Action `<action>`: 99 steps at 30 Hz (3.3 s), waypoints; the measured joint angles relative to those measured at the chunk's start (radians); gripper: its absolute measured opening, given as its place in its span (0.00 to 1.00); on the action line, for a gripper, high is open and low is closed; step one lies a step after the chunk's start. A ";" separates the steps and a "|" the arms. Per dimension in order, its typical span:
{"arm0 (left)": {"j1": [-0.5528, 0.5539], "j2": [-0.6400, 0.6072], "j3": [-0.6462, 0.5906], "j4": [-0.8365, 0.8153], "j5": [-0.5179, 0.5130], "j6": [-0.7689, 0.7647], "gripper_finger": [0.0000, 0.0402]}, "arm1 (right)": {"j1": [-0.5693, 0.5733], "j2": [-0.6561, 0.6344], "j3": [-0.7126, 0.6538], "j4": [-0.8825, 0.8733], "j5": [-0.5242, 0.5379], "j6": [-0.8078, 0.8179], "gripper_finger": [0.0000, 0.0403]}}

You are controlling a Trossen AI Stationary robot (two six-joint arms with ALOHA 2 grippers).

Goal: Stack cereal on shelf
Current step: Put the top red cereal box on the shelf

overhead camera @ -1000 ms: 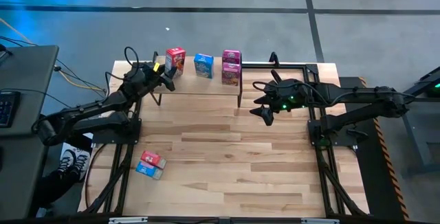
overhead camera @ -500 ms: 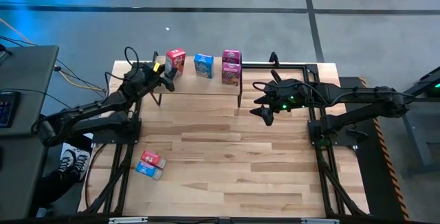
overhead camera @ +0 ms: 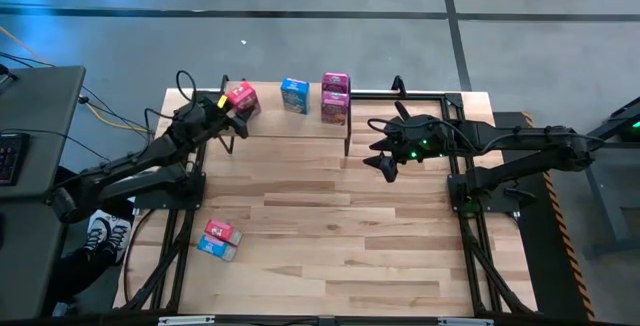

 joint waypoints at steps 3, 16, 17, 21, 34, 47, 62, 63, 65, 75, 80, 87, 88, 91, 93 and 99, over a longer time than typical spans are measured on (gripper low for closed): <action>0.000 -0.038 0.000 -0.032 -0.002 0.009 0.69 | 0.000 0.000 0.000 0.000 0.000 0.016 0.65; 0.000 -0.141 0.021 -0.114 -0.010 0.016 0.69 | 0.000 0.000 0.000 0.000 0.000 0.017 0.65; 0.000 -0.142 0.032 -0.119 -0.011 0.023 0.69 | 0.000 0.000 0.000 0.000 0.000 0.017 0.65; 0.000 -0.142 0.088 -0.221 -0.016 0.059 0.69 | 0.000 0.000 0.000 0.000 0.000 0.016 0.65; 0.000 -0.184 0.152 -0.452 0.029 -0.033 0.69 | 0.000 0.000 0.000 0.001 0.018 0.005 0.65; -0.012 -0.356 0.152 -0.626 0.152 -0.267 0.61 | 0.000 0.000 0.000 0.000 0.021 -0.010 0.65; -0.147 -0.265 0.152 -0.457 0.034 -0.762 0.01 | -0.001 0.000 0.000 0.001 0.098 -0.037 0.65; -0.156 -0.254 0.152 -0.440 0.033 -0.783 0.00 | -0.001 0.000 0.000 0.001 0.098 -0.037 0.65; -0.179 -0.237 0.152 -0.433 0.012 -0.830 0.00 | -0.001 0.000 0.000 0.001 0.098 -0.037 0.65; -0.361 -0.204 0.151 -0.427 -0.334 -0.957 0.00 | -0.001 0.000 0.000 0.001 0.108 -0.038 0.65; -0.411 -0.178 0.151 -0.423 -0.439 -0.982 0.00 | -0.001 0.000 0.000 0.001 0.145 -0.047 0.65; -0.427 -0.113 0.151 -0.328 -0.433 -1.001 0.00 | -0.001 0.000 0.000 0.003 0.149 -0.067 0.65; -0.427 -0.104 0.151 -0.326 -0.438 -1.006 0.00 | -0.001 0.000 0.000 0.004 0.149 -0.074 0.65; -0.427 -0.077 0.151 -0.325 -0.466 -1.031 0.00 | -0.001 0.000 0.000 0.004 0.149 -0.082 0.65; -0.427 -0.065 0.151 -0.323 -0.487 -1.047 0.00 | -0.001 0.000 0.000 0.004 0.148 -0.082 0.65; -0.427 -0.063 0.151 -0.323 -0.537 -1.057 0.00 | -0.001 0.000 0.000 0.004 0.148 -0.082 0.65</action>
